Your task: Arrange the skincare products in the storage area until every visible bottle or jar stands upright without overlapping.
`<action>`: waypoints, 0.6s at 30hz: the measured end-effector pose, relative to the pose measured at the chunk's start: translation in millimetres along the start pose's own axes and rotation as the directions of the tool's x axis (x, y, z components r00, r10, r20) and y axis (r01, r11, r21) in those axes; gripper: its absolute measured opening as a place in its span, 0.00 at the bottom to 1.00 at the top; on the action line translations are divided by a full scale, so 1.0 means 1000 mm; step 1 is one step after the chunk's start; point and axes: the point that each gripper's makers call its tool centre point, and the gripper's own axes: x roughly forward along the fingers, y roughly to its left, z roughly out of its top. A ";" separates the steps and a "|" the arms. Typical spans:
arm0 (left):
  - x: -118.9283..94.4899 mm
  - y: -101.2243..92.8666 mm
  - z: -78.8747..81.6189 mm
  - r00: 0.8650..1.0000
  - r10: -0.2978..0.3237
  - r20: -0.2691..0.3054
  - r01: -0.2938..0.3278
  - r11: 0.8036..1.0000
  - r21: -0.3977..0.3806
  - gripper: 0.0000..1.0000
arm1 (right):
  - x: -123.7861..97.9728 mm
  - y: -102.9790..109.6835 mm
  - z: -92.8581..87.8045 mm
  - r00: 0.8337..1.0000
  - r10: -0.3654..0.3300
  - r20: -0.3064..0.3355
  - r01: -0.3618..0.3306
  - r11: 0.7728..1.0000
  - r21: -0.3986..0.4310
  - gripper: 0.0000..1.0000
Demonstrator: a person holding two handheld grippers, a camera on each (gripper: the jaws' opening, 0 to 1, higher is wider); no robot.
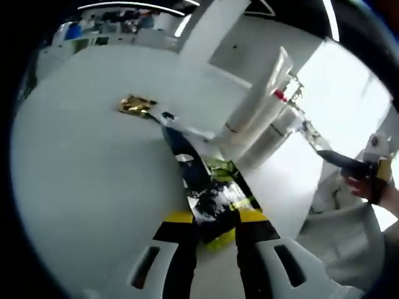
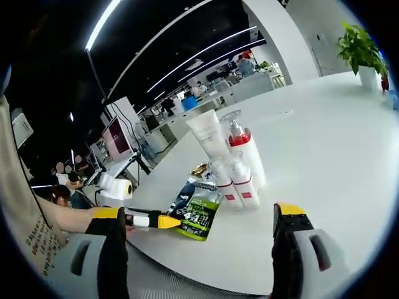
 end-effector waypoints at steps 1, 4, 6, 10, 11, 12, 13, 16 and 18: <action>-0.001 0.003 0.000 1.000 0.022 -0.005 -0.022 1.000 0.019 0.22 | 0.000 0.000 0.000 1.000 0.000 0.000 0.000 1.000 0.000 0.98; -0.003 0.007 0.001 0.998 0.064 -0.013 -0.063 0.995 0.073 0.23 | 0.000 0.000 0.000 1.000 -0.001 0.000 0.001 1.000 -0.001 0.98; -0.005 0.010 0.002 0.996 0.087 -0.020 -0.085 0.991 0.107 0.23 | 0.000 0.000 0.000 1.000 -0.001 -0.001 0.001 1.000 0.000 0.98; -0.008 0.013 0.005 0.995 0.098 -0.019 -0.094 0.984 0.150 0.27 | 0.000 0.000 0.000 1.000 -0.002 0.002 0.002 1.000 0.001 0.98; -0.009 0.013 0.008 0.995 0.102 -0.010 -0.098 0.981 0.169 0.28 | -0.001 0.000 0.000 1.000 -0.001 0.001 0.001 1.000 0.001 0.98; -0.009 0.013 0.010 0.995 0.104 -0.009 -0.101 0.977 0.186 0.29 | 0.000 0.000 0.000 1.000 -0.001 0.003 0.001 1.000 0.001 0.98; -0.009 0.012 0.014 0.994 0.107 -0.008 -0.102 0.970 0.220 0.31 | 0.000 0.000 0.000 1.000 -0.001 0.003 0.001 1.000 0.001 0.98; -0.005 0.007 0.022 0.996 0.093 -0.010 -0.085 0.946 0.313 0.37 | 0.000 0.001 -0.001 1.000 0.000 -0.002 0.000 1.000 -0.001 0.99; -0.001 0.003 0.027 0.997 0.081 -0.019 -0.067 0.924 0.377 0.39 | 0.000 0.001 -0.001 1.000 0.000 -0.003 0.000 1.000 -0.003 0.99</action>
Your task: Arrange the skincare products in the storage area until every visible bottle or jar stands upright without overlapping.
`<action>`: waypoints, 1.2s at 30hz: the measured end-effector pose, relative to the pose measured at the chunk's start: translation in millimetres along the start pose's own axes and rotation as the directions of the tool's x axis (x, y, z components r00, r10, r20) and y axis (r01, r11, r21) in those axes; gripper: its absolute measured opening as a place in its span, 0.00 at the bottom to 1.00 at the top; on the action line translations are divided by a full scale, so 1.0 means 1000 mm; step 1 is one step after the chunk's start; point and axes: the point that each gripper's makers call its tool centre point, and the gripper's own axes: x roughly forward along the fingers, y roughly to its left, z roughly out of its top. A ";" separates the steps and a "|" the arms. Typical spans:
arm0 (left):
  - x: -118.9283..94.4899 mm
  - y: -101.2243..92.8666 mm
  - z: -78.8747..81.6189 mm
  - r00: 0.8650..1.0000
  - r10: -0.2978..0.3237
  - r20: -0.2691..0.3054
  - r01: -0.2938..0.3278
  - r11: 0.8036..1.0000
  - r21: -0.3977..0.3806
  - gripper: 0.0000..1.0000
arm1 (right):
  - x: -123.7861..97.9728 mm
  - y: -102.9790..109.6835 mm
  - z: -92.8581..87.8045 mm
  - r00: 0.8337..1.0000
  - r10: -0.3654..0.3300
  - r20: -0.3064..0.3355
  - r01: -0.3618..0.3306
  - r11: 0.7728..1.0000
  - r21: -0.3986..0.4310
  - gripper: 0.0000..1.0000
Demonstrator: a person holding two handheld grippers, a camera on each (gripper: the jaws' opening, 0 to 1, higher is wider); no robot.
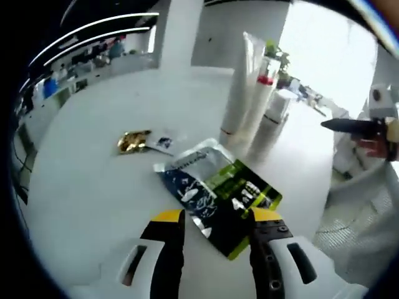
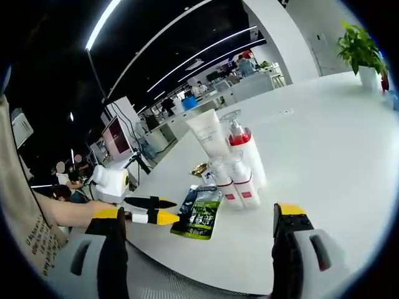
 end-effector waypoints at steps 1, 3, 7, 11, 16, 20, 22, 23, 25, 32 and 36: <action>0.004 0.001 0.001 1.000 -0.006 -0.003 0.006 1.000 0.023 0.40 | 0.000 0.000 0.000 1.000 0.000 -0.001 0.000 1.000 0.000 0.99; 0.009 -0.003 0.007 1.000 -0.017 0.000 0.017 0.996 0.090 0.44 | 0.000 0.000 0.000 1.000 -0.001 -0.001 0.001 1.000 0.000 0.99; 0.025 -0.008 0.006 0.998 -0.048 -0.048 0.056 0.981 0.185 0.54 | 0.000 -0.001 -0.001 1.000 -0.005 -0.002 0.005 1.000 0.002 0.99; 0.035 -0.009 0.002 0.995 -0.056 -0.079 0.071 0.977 0.202 0.61 | 0.000 -0.002 -0.001 1.000 -0.008 -0.003 0.008 1.000 0.000 0.99; 0.041 -0.006 -0.008 0.988 -0.065 -0.140 0.094 0.973 0.211 0.66 | 0.000 -0.003 -0.001 1.000 -0.011 -0.001 0.011 1.000 0.007 0.99; 0.041 -0.001 -0.010 0.985 -0.063 -0.158 0.096 0.973 0.210 0.68 | 0.000 -0.004 -0.001 1.000 -0.014 0.000 0.014 1.000 0.012 0.99; 0.042 0.001 -0.009 0.985 -0.068 -0.160 0.100 0.974 0.205 0.68 | 0.000 -0.004 -0.001 1.000 -0.016 -0.001 0.016 1.000 0.014 0.99; 0.042 0.002 -0.009 0.985 -0.067 -0.162 0.100 0.973 0.207 0.69 | 0.000 -0.004 -0.001 1.000 -0.016 -0.001 0.016 1.000 0.015 0.99; 0.044 0.005 -0.008 0.985 -0.065 -0.163 0.099 0.973 0.210 0.69 | 0.000 -0.005 -0.001 1.000 -0.017 0.000 0.017 1.000 0.018 0.99; 0.050 0.012 -0.002 0.984 -0.063 -0.164 0.098 0.972 0.213 0.69 | 0.000 -0.006 -0.001 1.000 -0.020 0.000 0.020 0.999 0.026 0.99; 0.050 0.012 -0.002 0.984 -0.065 -0.166 0.101 0.971 0.215 0.69 | 0.000 -0.006 -0.002 1.000 -0.021 -0.002 0.021 1.000 0.022 0.99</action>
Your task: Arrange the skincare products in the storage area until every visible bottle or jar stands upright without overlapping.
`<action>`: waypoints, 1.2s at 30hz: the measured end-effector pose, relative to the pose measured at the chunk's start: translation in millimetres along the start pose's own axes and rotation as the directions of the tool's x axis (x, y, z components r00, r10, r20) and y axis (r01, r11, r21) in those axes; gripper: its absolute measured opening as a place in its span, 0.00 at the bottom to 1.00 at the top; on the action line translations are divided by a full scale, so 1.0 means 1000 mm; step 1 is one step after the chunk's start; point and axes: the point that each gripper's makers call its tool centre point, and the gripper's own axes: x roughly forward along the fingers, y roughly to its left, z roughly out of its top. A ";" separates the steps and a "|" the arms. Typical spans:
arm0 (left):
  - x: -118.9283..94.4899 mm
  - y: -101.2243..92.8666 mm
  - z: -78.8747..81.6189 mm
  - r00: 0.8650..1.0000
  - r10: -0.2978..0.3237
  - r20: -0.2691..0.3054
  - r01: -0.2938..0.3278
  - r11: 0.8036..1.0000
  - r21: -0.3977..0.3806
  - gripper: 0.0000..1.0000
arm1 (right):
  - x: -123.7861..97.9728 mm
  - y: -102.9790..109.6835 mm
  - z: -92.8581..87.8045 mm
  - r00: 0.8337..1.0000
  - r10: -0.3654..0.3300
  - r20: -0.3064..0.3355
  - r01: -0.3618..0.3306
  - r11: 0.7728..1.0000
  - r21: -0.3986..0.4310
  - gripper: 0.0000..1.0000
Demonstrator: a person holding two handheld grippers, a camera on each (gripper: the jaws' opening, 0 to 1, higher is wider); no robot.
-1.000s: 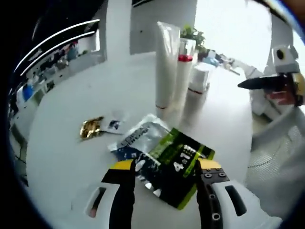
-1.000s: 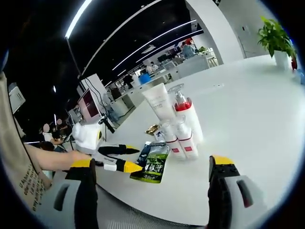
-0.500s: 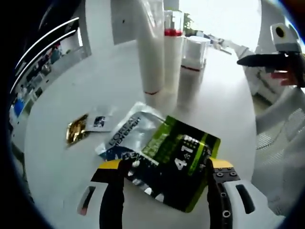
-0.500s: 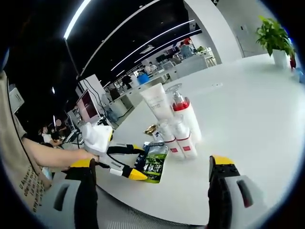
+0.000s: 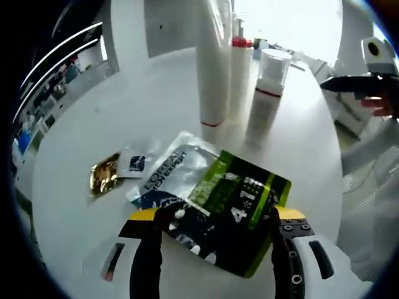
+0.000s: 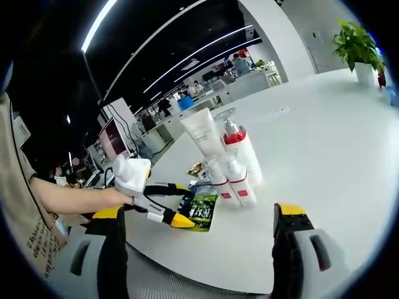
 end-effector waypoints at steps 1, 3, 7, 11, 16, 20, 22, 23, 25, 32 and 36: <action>0.000 0.000 0.000 1.000 0.000 0.000 0.000 1.000 0.000 0.69 | 0.000 0.000 0.000 1.000 0.000 0.000 0.000 1.000 0.000 0.99; 0.000 -0.001 0.000 1.000 0.000 -0.002 0.000 1.000 0.001 0.69 | 0.000 0.000 0.000 1.000 0.000 0.000 0.000 1.000 0.001 0.99; 0.000 -0.002 -0.001 1.000 -0.003 -0.011 0.003 1.000 0.009 0.71 | 0.000 0.000 0.000 1.000 -0.001 0.000 0.001 1.000 -0.001 0.99; 0.000 -0.003 -0.001 1.000 -0.006 -0.024 0.006 1.000 0.018 0.73 | 0.000 0.000 0.000 1.000 0.000 -0.002 0.000 1.000 -0.002 0.99; -0.001 -0.004 -0.002 0.999 -0.007 -0.039 0.008 1.000 0.022 0.74 | 0.000 0.001 -0.001 1.000 0.001 -0.008 -0.001 1.000 -0.012 0.98; -0.005 -0.003 -0.002 0.999 -0.003 -0.041 0.004 1.000 0.015 0.74 | 0.000 0.001 -0.002 1.000 0.002 -0.012 -0.002 1.000 -0.021 0.98; -0.010 -0.002 -0.001 0.999 0.000 -0.032 0.000 1.000 0.009 0.75 | 0.000 0.001 -0.002 1.000 0.001 -0.009 -0.002 1.000 -0.022 0.98; -0.012 -0.002 0.000 1.000 0.002 -0.028 -0.002 1.000 0.004 0.76 | 0.000 0.001 -0.002 1.000 0.001 -0.009 -0.001 1.000 -0.022 0.98; -0.016 -0.002 0.001 1.000 0.004 -0.019 -0.004 1.000 -0.004 0.78 | 0.000 0.001 -0.002 1.000 0.000 -0.009 0.000 1.000 -0.024 0.98; -0.031 -0.007 0.000 1.000 0.010 0.008 -0.010 0.999 -0.036 0.85 | 0.000 0.004 -0.003 1.000 0.006 -0.012 -0.006 0.999 -0.040 0.97; -0.042 -0.010 -0.004 1.000 0.020 0.020 -0.019 0.998 -0.057 0.88 | 0.000 0.005 -0.005 1.000 0.008 -0.021 -0.009 0.999 -0.051 0.97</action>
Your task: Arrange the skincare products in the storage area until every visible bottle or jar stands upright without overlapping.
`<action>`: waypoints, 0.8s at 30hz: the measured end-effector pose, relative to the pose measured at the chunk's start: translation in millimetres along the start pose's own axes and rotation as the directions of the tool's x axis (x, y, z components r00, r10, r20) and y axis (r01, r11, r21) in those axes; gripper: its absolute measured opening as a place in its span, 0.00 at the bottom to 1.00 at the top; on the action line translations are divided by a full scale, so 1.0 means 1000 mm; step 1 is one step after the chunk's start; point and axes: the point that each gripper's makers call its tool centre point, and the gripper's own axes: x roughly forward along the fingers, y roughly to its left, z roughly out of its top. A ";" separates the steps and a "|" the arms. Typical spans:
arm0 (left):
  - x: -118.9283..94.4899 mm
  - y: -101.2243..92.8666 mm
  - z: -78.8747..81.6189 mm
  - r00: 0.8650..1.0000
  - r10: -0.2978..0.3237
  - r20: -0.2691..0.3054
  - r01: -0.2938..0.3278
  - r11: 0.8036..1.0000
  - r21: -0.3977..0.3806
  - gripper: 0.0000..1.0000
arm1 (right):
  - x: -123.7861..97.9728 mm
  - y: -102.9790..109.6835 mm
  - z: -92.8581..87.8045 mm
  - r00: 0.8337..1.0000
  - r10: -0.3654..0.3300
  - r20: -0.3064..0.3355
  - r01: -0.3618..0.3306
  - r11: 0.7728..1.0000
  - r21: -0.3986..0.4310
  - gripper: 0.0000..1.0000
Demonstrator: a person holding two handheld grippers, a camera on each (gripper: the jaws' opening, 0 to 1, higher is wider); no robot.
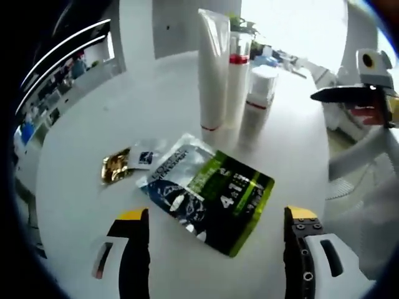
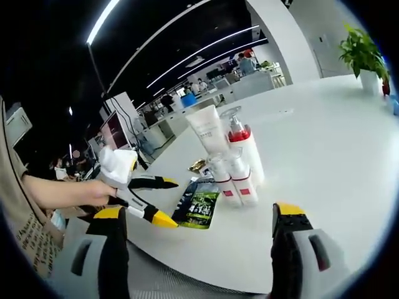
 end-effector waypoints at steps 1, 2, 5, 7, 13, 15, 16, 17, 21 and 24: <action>-0.003 0.000 -0.001 1.000 0.002 0.002 -0.002 1.000 -0.003 0.89 | 0.000 0.000 0.000 1.000 0.001 0.000 -0.001 1.000 -0.001 0.97; -0.007 -0.003 -0.001 1.000 -0.003 0.010 0.003 1.000 -0.005 0.91 | 0.000 0.000 0.000 1.000 0.002 -0.001 -0.002 1.000 -0.003 0.97; -0.015 -0.006 -0.005 1.000 -0.008 0.018 0.008 1.000 -0.010 0.96 | 0.001 0.002 -0.002 1.000 0.008 -0.012 -0.008 1.000 -0.012 0.97; -0.020 -0.008 -0.007 1.000 -0.005 0.020 0.005 1.000 -0.012 0.97 | 0.001 0.002 -0.002 1.000 0.010 -0.015 -0.010 1.000 -0.019 0.97; -0.037 -0.012 -0.018 0.999 0.004 0.034 -0.002 0.998 -0.060 0.97 | 0.002 0.003 -0.003 1.000 0.016 -0.023 -0.016 1.000 -0.026 0.97; -0.044 -0.014 -0.021 0.999 0.012 0.041 -0.008 0.997 -0.076 0.97 | 0.002 0.002 -0.003 1.000 0.015 -0.022 -0.015 1.000 -0.027 0.97; -0.047 -0.014 -0.022 0.999 0.015 0.045 -0.011 0.997 -0.082 0.97 | 0.002 0.002 -0.003 1.000 0.015 -0.023 -0.015 1.000 -0.027 0.97; -0.051 -0.013 -0.024 0.998 0.023 0.053 -0.018 0.995 -0.095 0.97 | 0.002 0.003 -0.003 1.000 0.015 -0.024 -0.015 0.999 -0.029 0.97; -0.063 -0.007 -0.029 0.996 0.060 0.073 -0.049 0.989 -0.140 0.97 | 0.003 0.004 -0.005 0.999 0.021 -0.036 -0.023 0.999 -0.040 0.97; -0.072 -0.003 -0.033 0.992 0.078 0.095 -0.060 0.982 -0.180 0.97 | 0.004 0.005 -0.006 0.999 0.025 -0.042 -0.026 0.999 -0.046 0.97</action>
